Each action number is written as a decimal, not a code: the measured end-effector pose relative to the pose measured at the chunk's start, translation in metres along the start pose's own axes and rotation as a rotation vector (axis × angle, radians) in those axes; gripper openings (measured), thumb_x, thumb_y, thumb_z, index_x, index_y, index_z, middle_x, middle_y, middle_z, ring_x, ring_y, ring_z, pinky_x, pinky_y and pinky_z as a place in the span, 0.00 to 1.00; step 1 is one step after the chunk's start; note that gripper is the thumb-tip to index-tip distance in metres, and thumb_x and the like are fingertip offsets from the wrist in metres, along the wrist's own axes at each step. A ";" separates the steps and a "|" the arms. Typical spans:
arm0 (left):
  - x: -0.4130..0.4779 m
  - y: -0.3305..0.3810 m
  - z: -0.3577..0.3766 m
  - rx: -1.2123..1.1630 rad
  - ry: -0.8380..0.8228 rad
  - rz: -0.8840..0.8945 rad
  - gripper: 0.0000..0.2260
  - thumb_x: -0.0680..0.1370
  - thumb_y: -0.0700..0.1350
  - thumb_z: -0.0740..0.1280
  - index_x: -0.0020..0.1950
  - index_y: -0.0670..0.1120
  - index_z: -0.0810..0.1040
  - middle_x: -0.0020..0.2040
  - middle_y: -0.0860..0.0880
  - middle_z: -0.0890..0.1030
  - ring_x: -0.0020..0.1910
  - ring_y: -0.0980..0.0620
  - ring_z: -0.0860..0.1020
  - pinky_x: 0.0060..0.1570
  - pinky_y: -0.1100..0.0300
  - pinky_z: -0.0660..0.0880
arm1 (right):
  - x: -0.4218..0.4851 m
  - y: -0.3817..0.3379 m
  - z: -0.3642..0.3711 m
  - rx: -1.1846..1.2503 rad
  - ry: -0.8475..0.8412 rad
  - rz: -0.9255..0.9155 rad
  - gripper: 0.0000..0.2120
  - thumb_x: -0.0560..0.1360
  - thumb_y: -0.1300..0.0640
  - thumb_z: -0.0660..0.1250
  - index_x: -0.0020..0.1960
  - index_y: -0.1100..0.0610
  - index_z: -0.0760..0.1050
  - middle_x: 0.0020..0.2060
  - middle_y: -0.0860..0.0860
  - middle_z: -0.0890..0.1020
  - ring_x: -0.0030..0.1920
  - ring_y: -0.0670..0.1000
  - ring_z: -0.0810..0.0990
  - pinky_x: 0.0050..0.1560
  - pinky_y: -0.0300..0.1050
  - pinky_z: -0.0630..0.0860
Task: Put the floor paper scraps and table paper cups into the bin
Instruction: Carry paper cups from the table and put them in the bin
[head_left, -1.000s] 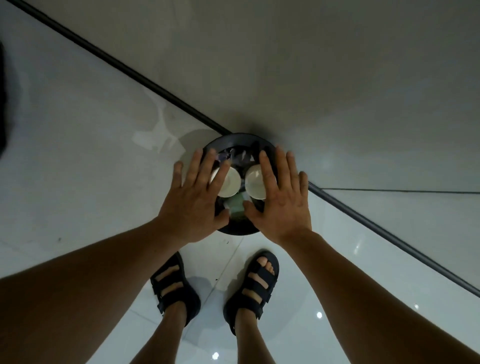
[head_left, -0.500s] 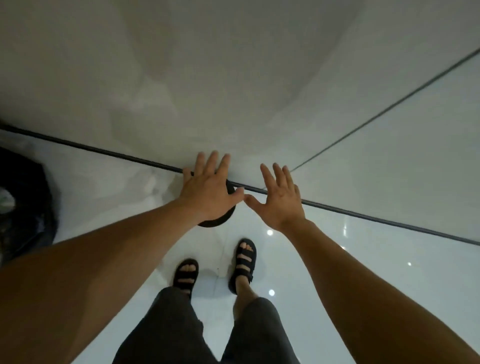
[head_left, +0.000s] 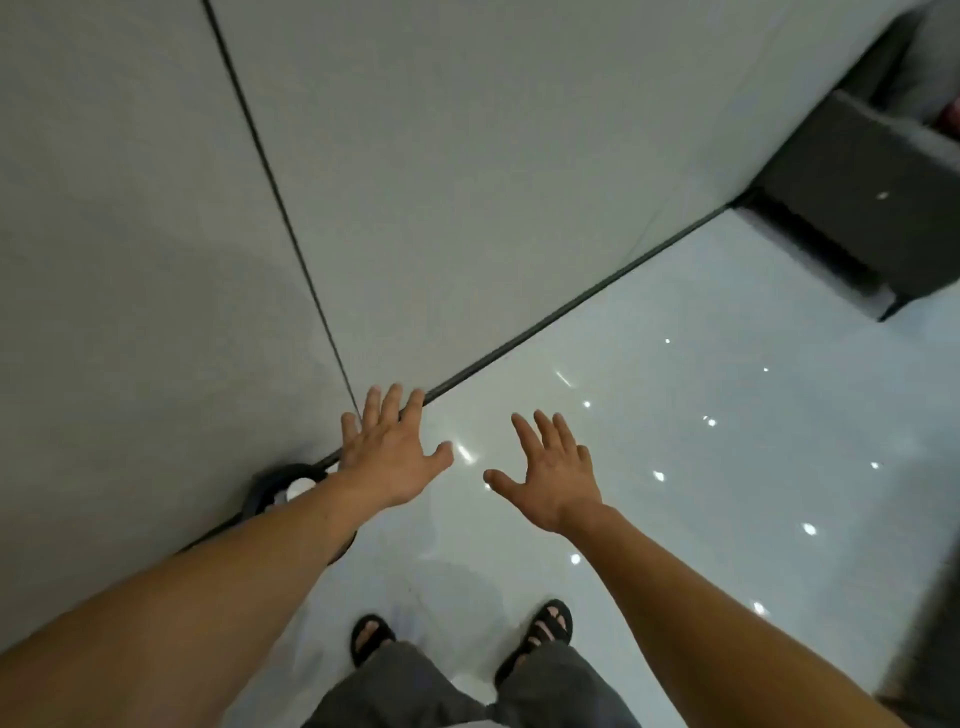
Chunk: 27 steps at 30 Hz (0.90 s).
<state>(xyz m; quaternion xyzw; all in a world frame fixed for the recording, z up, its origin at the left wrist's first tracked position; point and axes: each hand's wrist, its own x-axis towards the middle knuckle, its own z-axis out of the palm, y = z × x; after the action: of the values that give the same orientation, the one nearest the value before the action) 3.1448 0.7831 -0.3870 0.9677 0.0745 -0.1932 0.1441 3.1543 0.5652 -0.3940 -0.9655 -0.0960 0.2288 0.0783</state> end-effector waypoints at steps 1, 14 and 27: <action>0.001 0.024 -0.003 0.031 0.003 0.053 0.38 0.73 0.69 0.51 0.78 0.54 0.43 0.79 0.50 0.43 0.77 0.46 0.38 0.73 0.41 0.43 | -0.010 0.019 -0.006 0.034 0.026 0.046 0.41 0.74 0.27 0.51 0.79 0.44 0.40 0.80 0.50 0.43 0.78 0.54 0.36 0.75 0.60 0.46; -0.019 0.418 0.024 0.282 0.070 0.640 0.37 0.75 0.68 0.51 0.78 0.52 0.44 0.79 0.50 0.43 0.77 0.47 0.38 0.73 0.42 0.44 | -0.169 0.338 -0.062 0.347 0.276 0.569 0.42 0.74 0.27 0.52 0.80 0.45 0.42 0.80 0.51 0.44 0.78 0.54 0.36 0.74 0.63 0.44; -0.003 0.696 0.081 0.296 0.019 0.979 0.37 0.75 0.68 0.53 0.78 0.53 0.47 0.79 0.50 0.46 0.77 0.48 0.41 0.73 0.42 0.46 | -0.212 0.543 -0.119 0.398 0.363 0.835 0.43 0.73 0.27 0.53 0.80 0.46 0.45 0.80 0.51 0.44 0.78 0.55 0.36 0.74 0.65 0.44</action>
<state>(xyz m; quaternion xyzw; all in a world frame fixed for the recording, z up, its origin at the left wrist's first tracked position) 3.2528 0.0986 -0.2836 0.9010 -0.4142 -0.1026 0.0783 3.1036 -0.0205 -0.3043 -0.9121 0.3598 0.0827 0.1781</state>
